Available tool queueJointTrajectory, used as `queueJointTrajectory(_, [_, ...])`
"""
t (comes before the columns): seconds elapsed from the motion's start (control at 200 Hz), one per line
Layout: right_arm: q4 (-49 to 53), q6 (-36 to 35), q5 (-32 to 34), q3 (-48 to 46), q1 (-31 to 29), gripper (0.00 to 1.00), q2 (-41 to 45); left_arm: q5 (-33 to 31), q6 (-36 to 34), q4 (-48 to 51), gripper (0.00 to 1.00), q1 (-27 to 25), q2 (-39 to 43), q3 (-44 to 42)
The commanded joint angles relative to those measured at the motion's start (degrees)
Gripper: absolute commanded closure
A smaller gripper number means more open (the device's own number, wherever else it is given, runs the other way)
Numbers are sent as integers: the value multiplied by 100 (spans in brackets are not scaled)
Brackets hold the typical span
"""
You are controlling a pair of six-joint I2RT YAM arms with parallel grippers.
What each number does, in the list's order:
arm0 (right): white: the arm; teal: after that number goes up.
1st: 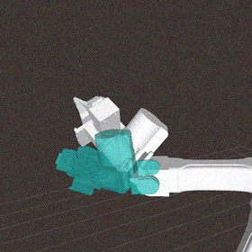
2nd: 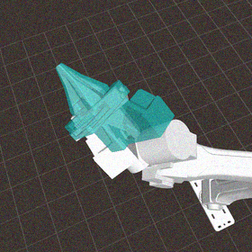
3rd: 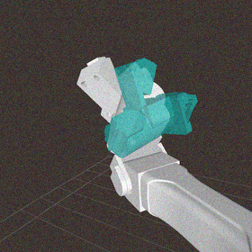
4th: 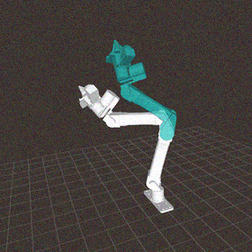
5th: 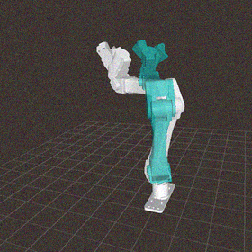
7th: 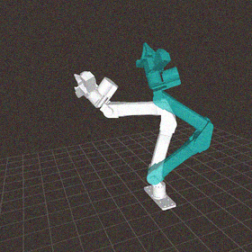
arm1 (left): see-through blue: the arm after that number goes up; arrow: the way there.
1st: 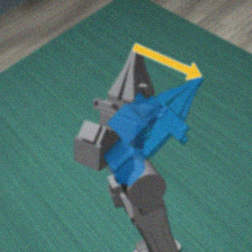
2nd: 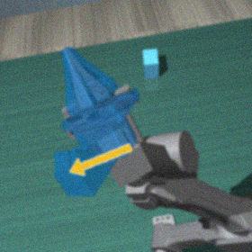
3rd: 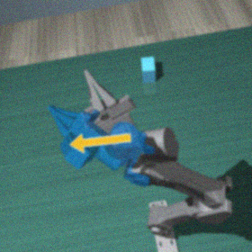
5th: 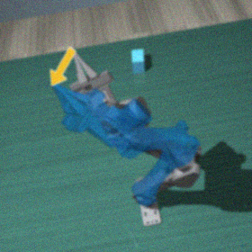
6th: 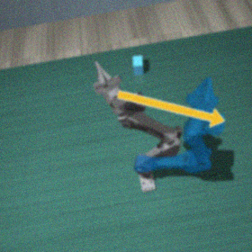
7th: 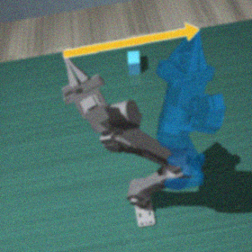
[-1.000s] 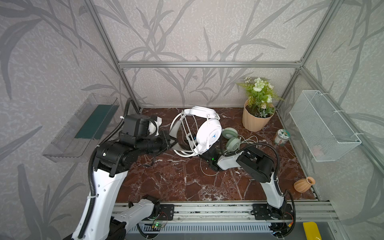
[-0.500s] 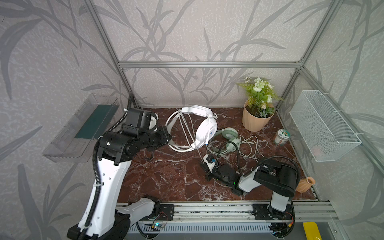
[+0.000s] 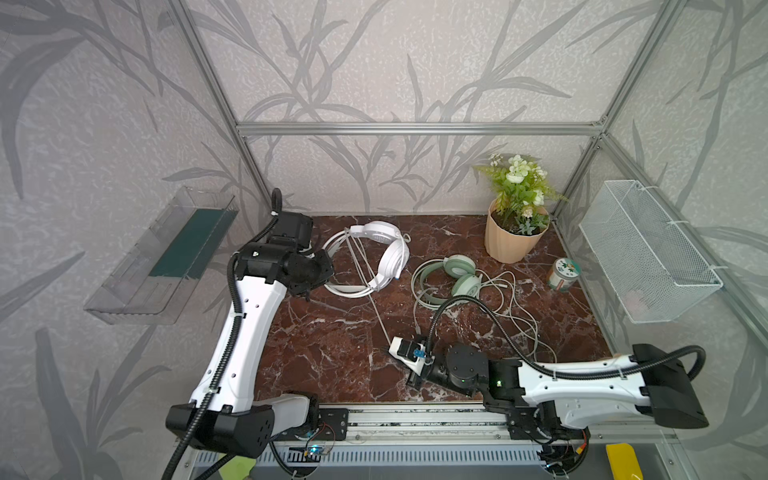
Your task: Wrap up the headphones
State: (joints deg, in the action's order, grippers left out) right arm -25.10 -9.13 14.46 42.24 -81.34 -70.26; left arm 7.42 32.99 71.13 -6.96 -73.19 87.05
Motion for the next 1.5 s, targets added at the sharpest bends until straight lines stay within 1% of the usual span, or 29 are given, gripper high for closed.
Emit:
queueJointTrajectory(0.0, [1992, -779, 66, 613, -88, 100, 265, -641, -238, -533, 100, 34, 32, -221])
queueJointTrajectory(0.075, [2548, -1289, 388, 1067, -101, 100, 308, -698, -340, -718, 100, -5, 62, -585])
queueJointTrajectory(0.165, [2703, -2027, 771, 1449, -101, 100, 257, -633, -447, -900, 100, -113, 46, -1027])
queueJointTrajectory(0.285, [2208, -3130, 1617, 1758, -63, 100, -32, -632, -593, -963, 100, -420, 1, -1428])
queueJointTrajectory(0.345, [1967, -3551, 1851, 1929, 67, 100, -225, -710, -692, -987, 100, -642, 29, -1601])
queueJointTrajectory(0.4, [1967, -3709, 1920, 2160, 219, 100, -414, -904, -767, -979, 100, -885, 75, -1723])
queueJointTrajectory(0.46, [1988, -3799, 1837, 2397, 430, 100, -583, -1073, -811, -959, 100, -1108, 108, -1819])
queueJointTrajectory(0.505, [1910, -3838, 1810, 2488, 579, 100, -672, -1033, -832, -961, 100, -1187, 149, -1888])
queueJointTrajectory(0.56, [1782, -3942, 1780, 2614, 803, 95, -777, -957, -860, -1012, 100, -1241, 221, -2000])
queueJointTrajectory(0.635, [1573, -4096, 1805, 2742, 1042, 92, -911, -827, -881, -1135, 100, -1288, 364, -2169])
queueJointTrajectory(0.695, [1513, -4122, 1785, 2909, 1217, 88, -1015, -694, -901, -1260, 100, -1323, 483, -2320])
queueJointTrajectory(0.77, [1495, -4105, 1675, 3116, 1408, 80, -1124, -540, -916, -1388, 100, -1343, 593, -2481])
queueJointTrajectory(0.91, [1517, -4111, 1344, 3431, 1671, 68, -1291, -449, -970, -1538, 100, -1425, 711, -2749])
queueJointTrajectory(0.975, [1563, -3974, 1117, 3559, 1901, 66, -1361, -402, -983, -1576, 100, -1473, 772, -2851])
queueJointTrajectory(1.06, [1819, -3572, 795, 3792, 2235, 66, -1464, -349, -981, -1594, 100, -1524, 888, -2926])
queueJointTrajectory(1.09, [1864, -3472, 699, 3844, 2494, 66, -1501, -298, -972, -1594, 100, -1540, 940, -2947])
queueJointTrajectory(1.189, [1961, -3131, 103, 3930, 2866, 66, -1618, -27, -925, -1551, 100, -1575, 1136, -2939])
queueJointTrajectory(1.229, [2090, -3005, -136, 3982, 2993, 68, -1688, 117, -903, -1518, 100, -1587, 1228, -2923])
queueJointTrajectory(1.384, [2343, -2650, -678, 4260, 3262, 85, -2033, 613, -798, -1256, 100, -1640, 1573, -2764])
queueJointTrajectory(1.499, [2671, -2331, -1134, 4700, 3394, 96, -2327, 1067, -725, -1255, 100, -1703, 1909, -2720])
